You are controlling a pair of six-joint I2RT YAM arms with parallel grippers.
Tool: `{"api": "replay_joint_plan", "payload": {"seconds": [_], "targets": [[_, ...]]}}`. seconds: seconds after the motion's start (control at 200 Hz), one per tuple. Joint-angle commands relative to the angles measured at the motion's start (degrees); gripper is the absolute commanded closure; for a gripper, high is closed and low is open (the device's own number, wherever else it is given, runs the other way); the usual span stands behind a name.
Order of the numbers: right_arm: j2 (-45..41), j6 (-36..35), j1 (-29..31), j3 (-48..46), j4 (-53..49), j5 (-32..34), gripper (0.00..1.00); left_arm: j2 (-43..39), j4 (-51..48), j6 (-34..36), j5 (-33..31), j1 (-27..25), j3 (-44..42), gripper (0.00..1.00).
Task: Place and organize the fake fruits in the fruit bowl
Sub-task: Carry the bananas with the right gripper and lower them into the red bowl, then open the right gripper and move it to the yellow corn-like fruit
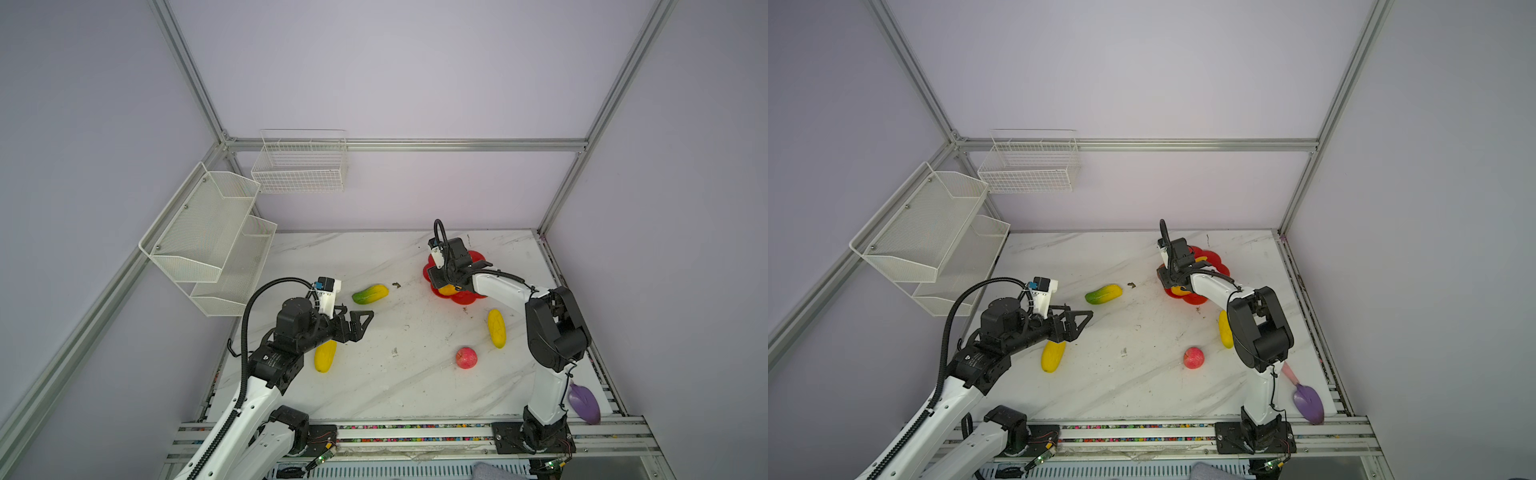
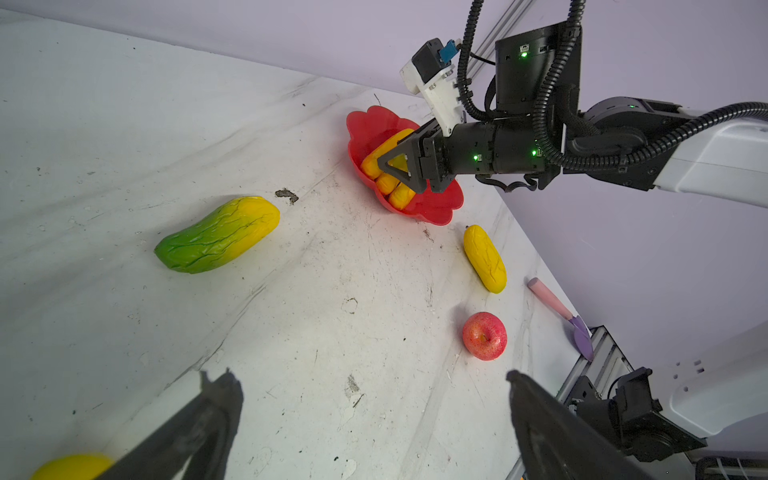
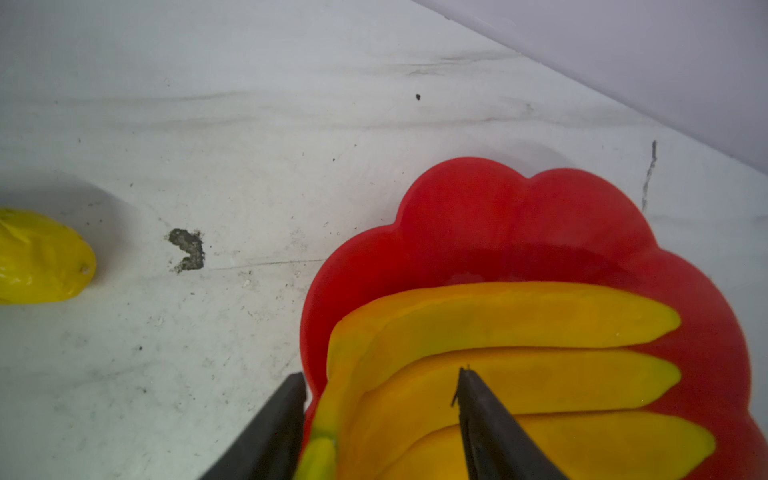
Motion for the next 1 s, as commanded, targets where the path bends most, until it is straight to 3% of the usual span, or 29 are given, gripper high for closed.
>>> {"api": "replay_joint_plan", "payload": {"seconds": [0.0, 0.18, 0.38, 0.49, 0.59, 0.7, 0.83, 0.995], "targets": [[-2.96, -0.39, -0.30, 2.15, -1.99, 0.93, 0.23, -0.94, 0.54, 1.60, -0.09, -0.23, 5.29, 0.00], [-6.26, -0.50, -0.35, 1.79, -1.88, -1.56, 0.15, -1.19, 0.52, 1.60, -0.02, -0.28, 5.06, 0.00], [-14.27, 2.47, -0.41, -2.85, -1.32, 0.36, 0.14, -2.10, 0.51, 1.73, 0.34, -0.27, 4.61, 0.00], [-24.24, 14.44, -0.85, -11.66, 0.28, 10.13, 0.14, -2.37, 0.94, 2.59, 0.27, -0.38, 4.33, 0.00], [-30.53, 27.03, -1.78, -15.10, -8.67, 16.51, 0.20, -0.64, 2.21, 2.78, 0.34, -1.20, 4.26, 0.00], [-36.90, 35.71, -1.70, -19.48, -19.92, 19.36, 0.23, 2.87, 4.22, 2.96, -1.67, -5.87, 4.41, 0.00], [-43.13, 40.41, -1.73, -26.29, -23.38, 20.36, 0.24, 7.34, 10.89, 4.22, -6.13, -15.20, 3.51, 0.00], [-34.31, 45.04, -1.69, -25.94, -28.65, 23.36, 0.23, 11.14, 24.02, -0.07, -1.54, -20.06, 0.49, 0.00]]}}
